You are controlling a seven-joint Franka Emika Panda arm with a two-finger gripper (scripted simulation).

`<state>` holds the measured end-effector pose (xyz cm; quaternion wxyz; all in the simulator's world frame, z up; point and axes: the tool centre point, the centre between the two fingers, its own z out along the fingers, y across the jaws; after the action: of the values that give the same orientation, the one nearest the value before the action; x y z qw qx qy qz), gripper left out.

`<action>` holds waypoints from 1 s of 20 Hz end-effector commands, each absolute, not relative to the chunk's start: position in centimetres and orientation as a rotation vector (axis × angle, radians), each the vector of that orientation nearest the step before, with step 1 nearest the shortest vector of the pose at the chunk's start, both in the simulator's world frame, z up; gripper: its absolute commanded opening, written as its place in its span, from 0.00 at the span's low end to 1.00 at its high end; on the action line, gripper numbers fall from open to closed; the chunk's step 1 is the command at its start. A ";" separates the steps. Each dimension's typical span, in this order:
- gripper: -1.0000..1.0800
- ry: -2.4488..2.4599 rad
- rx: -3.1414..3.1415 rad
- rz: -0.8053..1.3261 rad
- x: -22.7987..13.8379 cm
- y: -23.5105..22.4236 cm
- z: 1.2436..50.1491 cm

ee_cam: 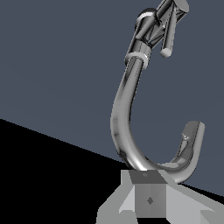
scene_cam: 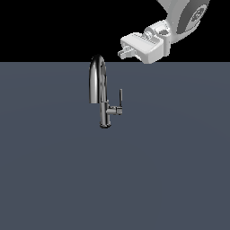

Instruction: Turn on the faucet by rotating a designated handle.

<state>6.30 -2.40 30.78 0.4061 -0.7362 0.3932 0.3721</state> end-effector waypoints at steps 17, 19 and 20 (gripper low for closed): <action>0.00 1.214 -1.232 1.141 10.4 -2.9 17.5; 0.00 1.222 -1.202 1.148 10.5 -2.8 16.8; 0.00 1.225 -1.191 1.151 10.5 -2.7 16.6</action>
<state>10.43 -2.82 17.00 0.5117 -0.5041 0.5070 0.4765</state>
